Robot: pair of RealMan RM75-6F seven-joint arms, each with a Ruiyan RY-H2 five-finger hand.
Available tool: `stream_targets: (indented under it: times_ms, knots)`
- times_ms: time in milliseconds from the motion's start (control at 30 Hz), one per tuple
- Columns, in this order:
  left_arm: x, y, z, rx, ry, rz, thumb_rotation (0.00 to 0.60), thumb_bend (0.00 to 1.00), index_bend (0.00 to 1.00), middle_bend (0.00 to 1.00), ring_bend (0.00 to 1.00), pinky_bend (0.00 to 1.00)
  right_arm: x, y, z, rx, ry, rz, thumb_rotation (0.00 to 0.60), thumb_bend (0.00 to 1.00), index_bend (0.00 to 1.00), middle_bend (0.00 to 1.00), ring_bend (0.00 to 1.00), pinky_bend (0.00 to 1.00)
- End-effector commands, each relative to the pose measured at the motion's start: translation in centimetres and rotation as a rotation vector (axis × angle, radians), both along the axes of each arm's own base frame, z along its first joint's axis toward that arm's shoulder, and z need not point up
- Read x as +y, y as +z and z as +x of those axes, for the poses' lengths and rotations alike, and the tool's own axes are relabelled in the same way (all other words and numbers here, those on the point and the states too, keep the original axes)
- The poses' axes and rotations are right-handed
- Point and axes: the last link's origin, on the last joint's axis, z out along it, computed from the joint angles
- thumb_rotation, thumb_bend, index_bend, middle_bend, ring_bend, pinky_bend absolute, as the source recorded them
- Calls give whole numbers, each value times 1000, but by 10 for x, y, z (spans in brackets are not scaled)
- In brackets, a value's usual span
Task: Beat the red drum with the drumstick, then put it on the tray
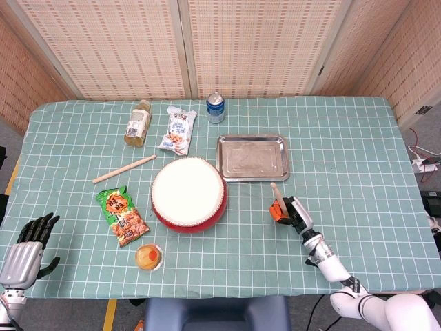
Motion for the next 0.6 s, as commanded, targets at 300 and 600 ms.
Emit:
stream_targets:
  times_ms: [300,600]
  knots:
    - [1,-1,-1,-3,-1,-3,600,242,16,0,0,18,-20,53,28,435,233,-156,600,755,860,930,1000,1000]
    - [1,-1,-1,-7,-7,-4,600,243,15,0,0,18,-61,88,96,918,454,-271,600,756,863,930,1000,1000]
